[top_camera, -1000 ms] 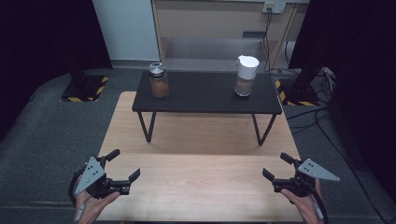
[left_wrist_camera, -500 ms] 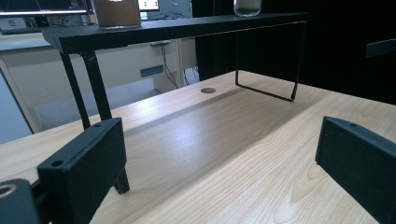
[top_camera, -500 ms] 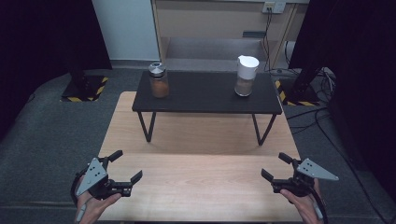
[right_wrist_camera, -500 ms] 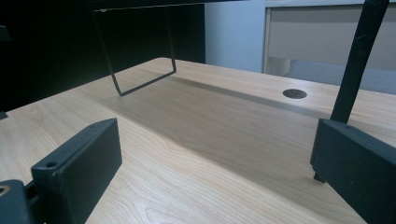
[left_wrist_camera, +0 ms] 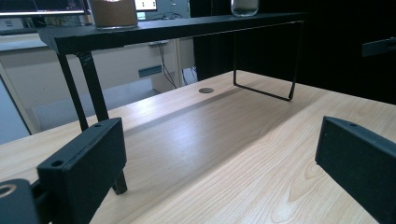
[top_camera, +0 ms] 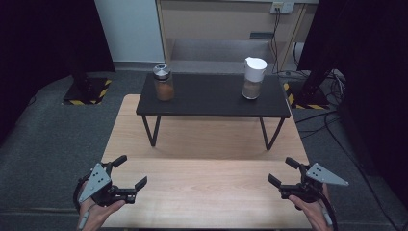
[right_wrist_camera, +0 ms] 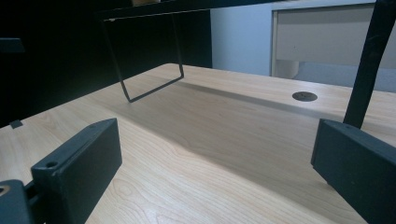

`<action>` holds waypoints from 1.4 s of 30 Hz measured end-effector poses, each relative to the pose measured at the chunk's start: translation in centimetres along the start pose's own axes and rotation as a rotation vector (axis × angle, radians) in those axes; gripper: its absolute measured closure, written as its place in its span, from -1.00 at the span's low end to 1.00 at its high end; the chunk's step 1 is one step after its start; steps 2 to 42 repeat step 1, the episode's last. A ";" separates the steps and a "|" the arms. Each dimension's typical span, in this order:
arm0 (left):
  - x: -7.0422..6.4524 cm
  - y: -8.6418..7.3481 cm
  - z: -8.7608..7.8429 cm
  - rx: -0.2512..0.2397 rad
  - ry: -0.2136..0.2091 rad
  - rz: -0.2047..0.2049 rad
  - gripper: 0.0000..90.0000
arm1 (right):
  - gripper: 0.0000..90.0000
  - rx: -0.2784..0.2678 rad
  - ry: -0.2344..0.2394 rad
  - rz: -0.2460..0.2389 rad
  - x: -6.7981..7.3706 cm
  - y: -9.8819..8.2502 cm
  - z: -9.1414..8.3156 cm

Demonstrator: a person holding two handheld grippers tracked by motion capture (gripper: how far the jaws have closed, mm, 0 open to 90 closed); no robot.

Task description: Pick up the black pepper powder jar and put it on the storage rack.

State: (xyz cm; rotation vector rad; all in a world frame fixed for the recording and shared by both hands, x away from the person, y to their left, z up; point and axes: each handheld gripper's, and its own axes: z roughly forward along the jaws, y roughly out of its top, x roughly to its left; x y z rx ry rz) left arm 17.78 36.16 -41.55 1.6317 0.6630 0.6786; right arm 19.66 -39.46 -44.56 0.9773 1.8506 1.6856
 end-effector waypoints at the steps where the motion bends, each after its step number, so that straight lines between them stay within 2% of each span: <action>1: 0.0 0.0 0.0 -0.001 0.001 -0.002 -0.99 | -0.95 -0.002 0.001 0.002 0.0 0.0 0.0; 42: 0.0 0.0 0.0 -0.001 0.001 -0.002 -0.99 | -0.95 -0.002 0.001 0.002 0.0 0.0 0.0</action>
